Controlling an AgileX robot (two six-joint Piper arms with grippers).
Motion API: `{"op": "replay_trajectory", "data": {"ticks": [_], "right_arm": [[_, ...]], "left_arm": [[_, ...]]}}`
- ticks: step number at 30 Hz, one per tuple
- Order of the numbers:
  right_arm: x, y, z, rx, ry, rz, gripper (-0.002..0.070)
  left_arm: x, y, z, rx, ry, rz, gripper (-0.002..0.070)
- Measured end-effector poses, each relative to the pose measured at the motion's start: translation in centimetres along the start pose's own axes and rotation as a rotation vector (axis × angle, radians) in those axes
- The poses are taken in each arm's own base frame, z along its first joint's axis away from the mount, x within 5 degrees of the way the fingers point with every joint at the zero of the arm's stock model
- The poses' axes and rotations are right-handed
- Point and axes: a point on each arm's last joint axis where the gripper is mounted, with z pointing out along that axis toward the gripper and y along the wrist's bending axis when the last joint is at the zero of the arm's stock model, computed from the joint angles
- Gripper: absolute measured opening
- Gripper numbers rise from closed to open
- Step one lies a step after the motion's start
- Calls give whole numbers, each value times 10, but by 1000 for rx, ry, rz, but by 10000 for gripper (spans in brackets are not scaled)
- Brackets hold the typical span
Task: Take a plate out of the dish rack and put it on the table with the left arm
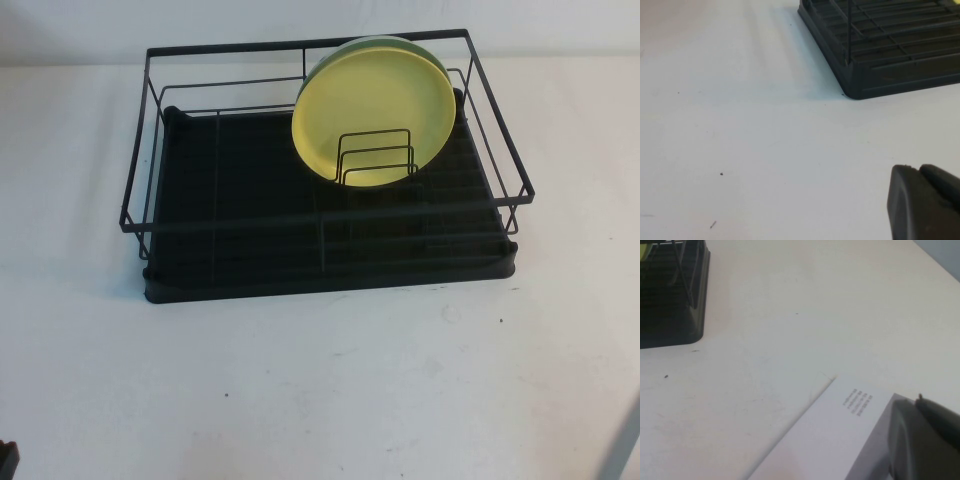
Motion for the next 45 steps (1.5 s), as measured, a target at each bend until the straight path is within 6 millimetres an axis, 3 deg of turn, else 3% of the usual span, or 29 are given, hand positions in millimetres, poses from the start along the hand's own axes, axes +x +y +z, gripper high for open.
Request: {"op": "replay_trajectory", "data": {"ticks": [40,42,45], "right_arm": [[0,0,0,-2,0,5,-20],[0,0,0,-2,0,5,-20],[0,0,0,-2,0,5,-20]], "left_arm": [[0,0,0,0,-3,-4,-4],[-2,-1,0,10,-23,-75,-5],[-12,-3,-1,60,-131,-428,-5]]}}
